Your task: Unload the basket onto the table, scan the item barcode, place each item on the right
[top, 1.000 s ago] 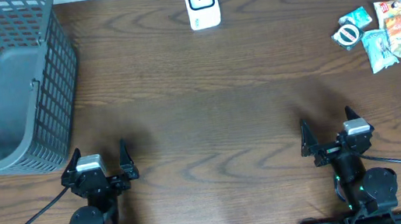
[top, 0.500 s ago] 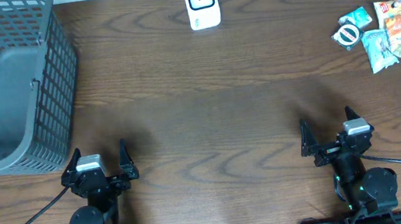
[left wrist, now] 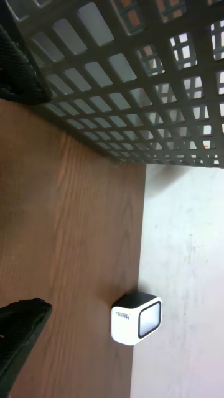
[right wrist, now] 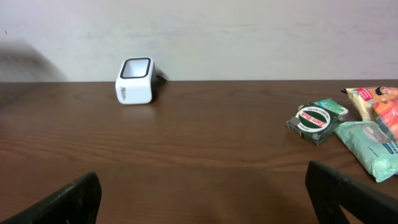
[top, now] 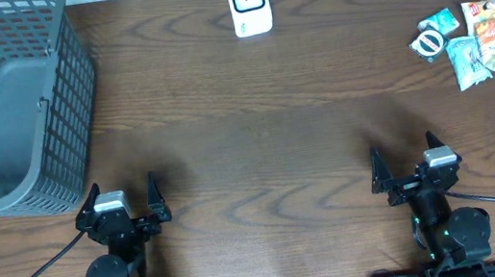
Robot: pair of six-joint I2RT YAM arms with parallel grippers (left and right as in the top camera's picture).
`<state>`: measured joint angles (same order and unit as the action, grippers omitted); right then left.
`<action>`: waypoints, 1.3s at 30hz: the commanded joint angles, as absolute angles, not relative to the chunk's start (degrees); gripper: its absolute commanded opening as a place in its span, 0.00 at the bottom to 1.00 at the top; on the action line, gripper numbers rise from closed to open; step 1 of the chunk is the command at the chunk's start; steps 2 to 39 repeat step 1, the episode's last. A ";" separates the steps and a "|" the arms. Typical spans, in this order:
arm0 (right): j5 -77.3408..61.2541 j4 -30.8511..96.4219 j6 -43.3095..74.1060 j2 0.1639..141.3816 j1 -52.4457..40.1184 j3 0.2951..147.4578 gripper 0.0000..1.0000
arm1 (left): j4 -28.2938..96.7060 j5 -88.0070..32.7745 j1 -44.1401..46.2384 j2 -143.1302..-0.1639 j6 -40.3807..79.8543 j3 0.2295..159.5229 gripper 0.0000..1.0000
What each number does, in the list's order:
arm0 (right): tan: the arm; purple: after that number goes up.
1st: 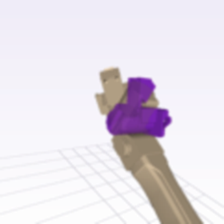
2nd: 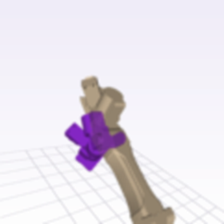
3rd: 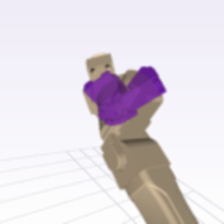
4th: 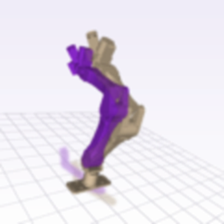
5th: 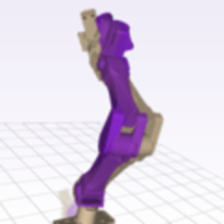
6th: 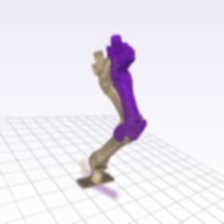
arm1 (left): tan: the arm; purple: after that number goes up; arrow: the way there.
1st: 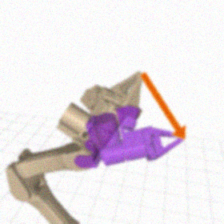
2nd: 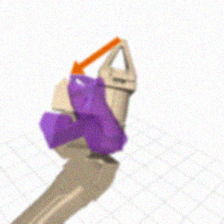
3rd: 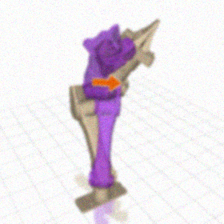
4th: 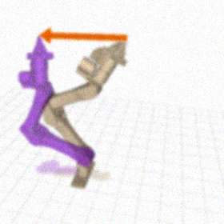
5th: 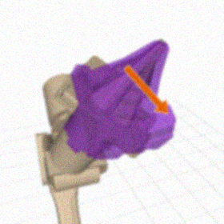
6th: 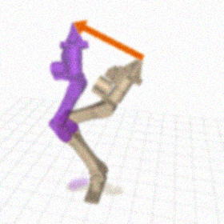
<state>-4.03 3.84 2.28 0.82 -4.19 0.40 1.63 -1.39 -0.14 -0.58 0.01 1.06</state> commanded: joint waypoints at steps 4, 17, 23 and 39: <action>-3.57 4.10 1.63 0.32 -4.05 0.32 0.99 | 4.10 -0.80 0.12 -0.21 0.27 0.23 0.98; -3.57 4.10 1.63 0.32 -4.05 0.32 0.99 | 4.10 -0.80 0.12 -0.21 0.27 0.23 0.98; -3.57 4.10 1.63 0.32 -4.05 0.32 0.99 | 4.10 -0.80 0.12 -0.21 0.27 0.23 0.98; -3.57 4.10 1.63 0.32 -4.05 0.32 0.99 | 4.10 -0.80 0.12 -0.21 0.27 0.23 0.98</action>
